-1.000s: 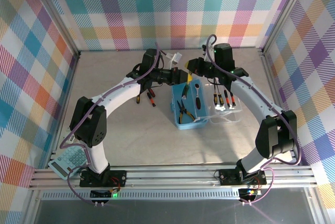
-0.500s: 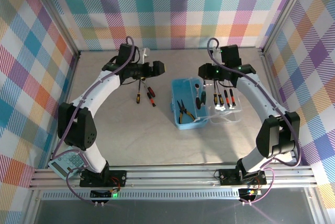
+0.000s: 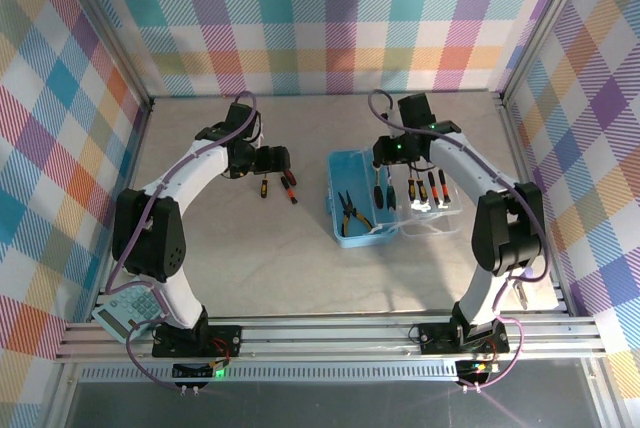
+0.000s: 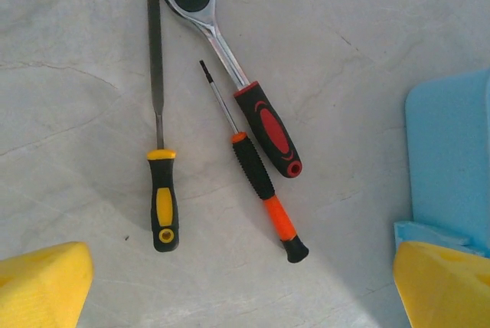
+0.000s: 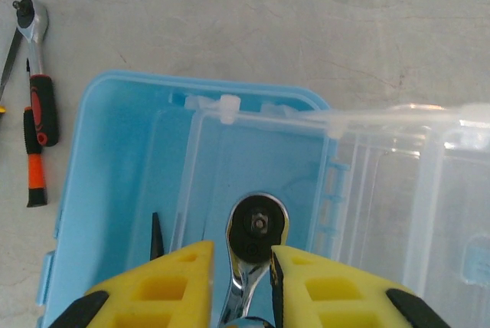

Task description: Pack the tool kit

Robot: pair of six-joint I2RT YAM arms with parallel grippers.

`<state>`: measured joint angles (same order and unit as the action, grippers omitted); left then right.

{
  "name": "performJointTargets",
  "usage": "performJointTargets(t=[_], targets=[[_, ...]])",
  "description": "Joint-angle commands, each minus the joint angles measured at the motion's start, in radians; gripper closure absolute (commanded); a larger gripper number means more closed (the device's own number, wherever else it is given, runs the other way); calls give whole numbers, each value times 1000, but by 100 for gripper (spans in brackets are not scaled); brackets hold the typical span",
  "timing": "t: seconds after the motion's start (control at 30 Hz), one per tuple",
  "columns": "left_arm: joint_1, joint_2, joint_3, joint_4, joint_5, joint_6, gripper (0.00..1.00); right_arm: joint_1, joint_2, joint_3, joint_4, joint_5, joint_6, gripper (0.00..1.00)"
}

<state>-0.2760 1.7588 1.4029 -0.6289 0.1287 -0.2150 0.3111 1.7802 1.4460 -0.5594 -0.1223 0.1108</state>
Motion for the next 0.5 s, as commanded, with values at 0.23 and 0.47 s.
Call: performJointTargets(t=[0.23, 0.47], targets=[[15, 23, -8, -16, -17, 20, 0, 9, 30, 56, 10, 74, -37, 94], [30, 37, -10, -28, -37, 29, 0, 8, 35, 74, -9, 91, -51, 84]])
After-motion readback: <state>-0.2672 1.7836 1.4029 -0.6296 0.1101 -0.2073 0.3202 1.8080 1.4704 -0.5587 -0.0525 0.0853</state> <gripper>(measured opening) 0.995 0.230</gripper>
